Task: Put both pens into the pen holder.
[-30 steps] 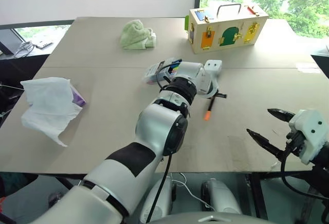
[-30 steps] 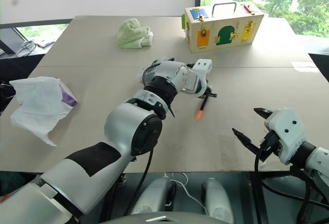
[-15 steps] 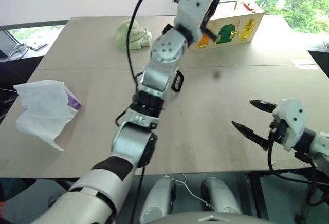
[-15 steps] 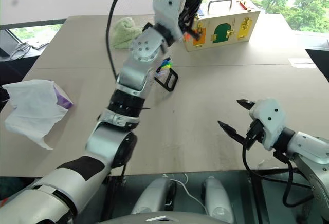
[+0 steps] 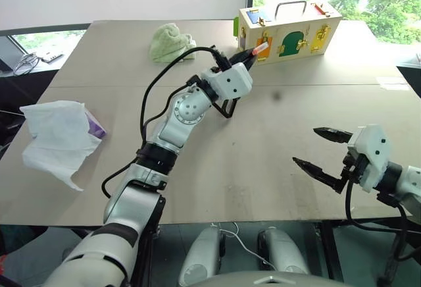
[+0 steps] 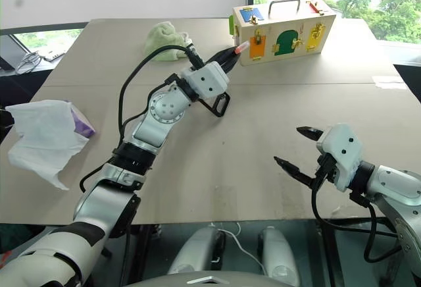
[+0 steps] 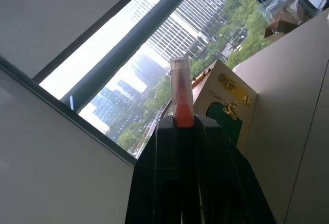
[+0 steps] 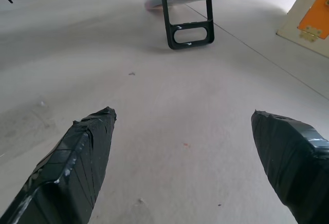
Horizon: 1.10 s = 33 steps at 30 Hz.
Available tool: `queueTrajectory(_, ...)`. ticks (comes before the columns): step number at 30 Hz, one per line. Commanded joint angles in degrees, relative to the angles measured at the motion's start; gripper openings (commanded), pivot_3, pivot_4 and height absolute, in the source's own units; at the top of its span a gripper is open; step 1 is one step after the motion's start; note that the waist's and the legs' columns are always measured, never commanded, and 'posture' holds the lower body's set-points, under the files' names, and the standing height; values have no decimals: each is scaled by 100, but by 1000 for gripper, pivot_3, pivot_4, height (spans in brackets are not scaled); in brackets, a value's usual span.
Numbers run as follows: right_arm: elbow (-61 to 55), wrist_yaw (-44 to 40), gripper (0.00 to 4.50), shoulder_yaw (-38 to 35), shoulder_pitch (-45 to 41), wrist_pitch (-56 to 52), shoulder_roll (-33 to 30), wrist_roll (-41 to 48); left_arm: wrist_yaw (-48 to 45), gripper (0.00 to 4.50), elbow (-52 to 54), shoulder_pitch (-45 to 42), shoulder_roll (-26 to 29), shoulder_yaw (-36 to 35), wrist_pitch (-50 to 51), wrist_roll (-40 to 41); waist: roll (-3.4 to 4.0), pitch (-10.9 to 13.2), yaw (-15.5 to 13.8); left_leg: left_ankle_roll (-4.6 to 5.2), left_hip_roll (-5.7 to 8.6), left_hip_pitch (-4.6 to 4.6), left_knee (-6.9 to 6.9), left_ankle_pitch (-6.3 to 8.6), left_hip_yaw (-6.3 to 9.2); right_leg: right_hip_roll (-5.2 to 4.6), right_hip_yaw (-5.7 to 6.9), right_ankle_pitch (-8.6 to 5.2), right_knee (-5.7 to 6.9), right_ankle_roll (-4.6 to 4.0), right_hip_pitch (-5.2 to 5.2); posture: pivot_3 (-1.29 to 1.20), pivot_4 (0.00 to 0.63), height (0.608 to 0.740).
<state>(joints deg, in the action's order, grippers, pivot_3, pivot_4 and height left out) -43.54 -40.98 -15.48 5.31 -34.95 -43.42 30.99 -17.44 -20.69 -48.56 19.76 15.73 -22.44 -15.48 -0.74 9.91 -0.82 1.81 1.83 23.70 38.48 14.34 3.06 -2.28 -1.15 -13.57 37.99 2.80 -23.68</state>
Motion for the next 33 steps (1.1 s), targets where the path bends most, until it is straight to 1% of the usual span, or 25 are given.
queueTrajectory(1, -42, -2, 4500, -32, -103, 97, -32, 63, -92, 73, 404, 27, -19, -110, 22, 37, 0, 0, 0, 0, 1, 0, 2, 0, 0, 0, 1, 0, 0, 0, 2, 0, 150, 740)
queueTrajectory(9, -98, 24, 4500, -64, -54, 50, -62, 73, -351, 73, 863, 474, 24, -169, 498, 82, 1, -1, 5, 0, -1, -3, 3, 0, 1, 3, 0, 0, 4, 0, 2, 0, 150, 740)
queueTrajectory(17, -46, 28, 4500, -44, -96, 74, -65, 50, -364, 73, 805, 685, 104, -335, 791, 51, 1, -1, 4, 2, -1, -3, 6, 1, 1, 3, 1, 0, 4, 0, 4, 0, 150, 740)
queueTrajectory(18, -44, 27, 4500, -47, -96, 78, -67, 46, -422, 930, 828, 737, 148, -387, 825, 111, 2, -1, 5, 2, -1, -3, 6, 1, 1, 3, 1, 0, 4, 0, 4, 0, 150, 740)
queueTrajectory(19, -46, 26, 4500, -52, -95, 79, -68, 47, -485, 1118, 888, 815, 229, -450, 837, 171, 2, -1, 8, 2, -1, -4, 6, 1, 1, 3, 0, 0, 4, 0, 4, 0, 150, 740)
queueTrajectory(20, -40, 27, 4500, -49, -94, 83, -65, 41, -514, 1613, 941, 884, 307, -507, 835, 197, 2, -2, 16, 2, -1, -4, 6, 1, 0, 3, 0, 0, 4, 0, 4, 0, 150, 740)
queueTrajectory(22, -29, 25, 4500, -44, -87, 92, -66, 25, -573, 2413, 1105, 1022, 437, -612, 823, 272, 2, -2, 31, 2, -3, -6, 6, 1, -3, 4, -4, 0, 6, 0, 4, 0, 150, 740)
queueTrajectory(23, -20, 20, 4500, -43, -82, 98, -69, 15, -612, 2936, 1196, 1082, 478, -647, 828, 309, 2, -2, 15, 2, -5, -6, 6, 1, -2, 4, -4, 0, 6, -1, 3, 0, 150, 740)
queueTrajectory(24, -9, 15, 4500, -40, -75, 107, -74, -1, -699, 3539, 1342, 1163, 526, -687, 829, 404, 2, -2, 11, 2, -5, -5, 6, 1, 2, 4, 0, 0, 5, -1, 4, 0, 150, 740)
queueTrajectory(26, 31, 9, 4500, -15, -78, 134, -86, -52, -965, 4373, 1700, 1318, 606, -797, 917, 743, 2, -2, -6, 2, -4, -3, 7, 1, 4, 2, 2, 1, 5, -1, 4, 0, 150, 740)
queueTrajectory(29, 90, 4, 4500, 39, -118, 156, -87, -100, -1353, 4373, 2204, 1581, 670, -1010, 1383, 1357, 2, -2, 0, -2, -1, -2, 8, -2, 6, -7, 5, 1, 2, -1, 7, 0, 150, 740)
queueTrajectory(31, 150, 40, 4500, 92, -158, 176, -87, -180, -1614, 4373, 2736, 1902, 658, -1271, 2254, 2151, 3, -3, 10, -4, -1, -4, 8, -2, 4, -15, 4, 1, 2, -1, 8, 0, 150, 740)
queueTrajectory(33, 264, 93, 4500, 147, -214, 209, -114, -337, -1867, 4373, 3424, 2358, 765, -1556, 3359, 3099, 6, -4, 51, -4, -5, -7, 7, -2, 3, -26, 3, 0, 3, -1, 7, 0, 150, 740)
